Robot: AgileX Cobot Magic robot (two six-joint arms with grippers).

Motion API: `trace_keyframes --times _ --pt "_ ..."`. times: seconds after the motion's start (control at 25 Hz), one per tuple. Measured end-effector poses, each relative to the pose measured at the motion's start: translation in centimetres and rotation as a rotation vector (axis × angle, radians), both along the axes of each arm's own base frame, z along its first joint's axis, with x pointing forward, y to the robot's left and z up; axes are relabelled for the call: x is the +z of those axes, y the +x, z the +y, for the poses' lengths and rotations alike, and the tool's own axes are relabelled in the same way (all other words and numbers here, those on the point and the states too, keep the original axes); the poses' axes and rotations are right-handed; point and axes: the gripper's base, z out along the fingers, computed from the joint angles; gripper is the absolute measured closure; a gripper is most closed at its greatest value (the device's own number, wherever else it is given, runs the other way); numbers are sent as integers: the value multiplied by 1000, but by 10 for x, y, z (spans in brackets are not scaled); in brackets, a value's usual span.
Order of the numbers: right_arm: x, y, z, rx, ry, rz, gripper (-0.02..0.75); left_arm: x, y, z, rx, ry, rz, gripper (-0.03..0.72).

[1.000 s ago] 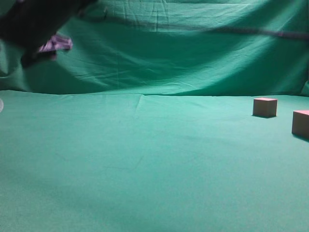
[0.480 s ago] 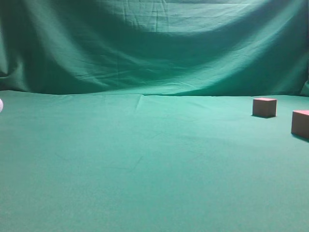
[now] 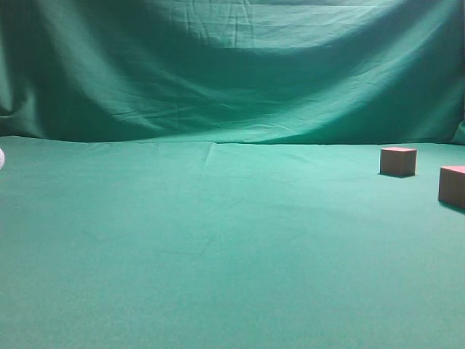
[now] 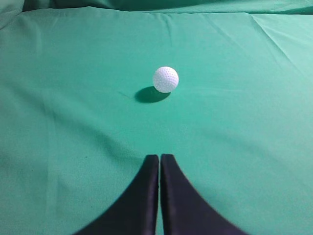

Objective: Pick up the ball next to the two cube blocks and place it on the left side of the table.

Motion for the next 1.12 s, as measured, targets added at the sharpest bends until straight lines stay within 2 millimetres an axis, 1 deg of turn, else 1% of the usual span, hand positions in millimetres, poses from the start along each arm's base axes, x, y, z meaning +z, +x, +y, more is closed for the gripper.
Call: trace_keyframes --times 0.08,0.12,0.16,0.32,0.36,0.4,0.44,0.64,0.68,0.72,0.88,1.0,1.12 --pt "-1 -17 -19 -32 -18 9 738 0 0 0 0 0 0 688" --pt "1 -29 -31 -43 -14 8 738 0 0 0 0 0 0 688" --pt "-1 -40 -42 -52 -14 18 738 0 0 0 0 0 0 688" --pt "-17 -80 -79 -67 10 19 738 0 0 0 0 0 0 688" --pt "-25 -87 -86 -66 19 12 738 0 0 0 0 0 0 688" --pt "-28 -97 -95 -64 51 -22 738 0 0 0 0 0 0 688" --pt "-37 -108 -105 -62 75 -47 738 0 0 0 0 0 0 688" --pt "-77 -142 -136 -52 156 -134 738 0 0 0 0 0 0 688" --pt "-82 -150 -143 -51 176 -155 738 0 0 0 0 0 0 688" --pt "-91 -155 -148 -50 177 -153 738 0 0 0 0 0 0 688" --pt "-114 -172 -162 -49 169 -118 738 0 0 0 0 0 0 688" --pt "-124 -182 -169 -36 165 -98 738 0 0 0 0 0 0 688" --pt "-134 -185 -171 -28 154 -86 738 0 0 0 0 0 0 688"
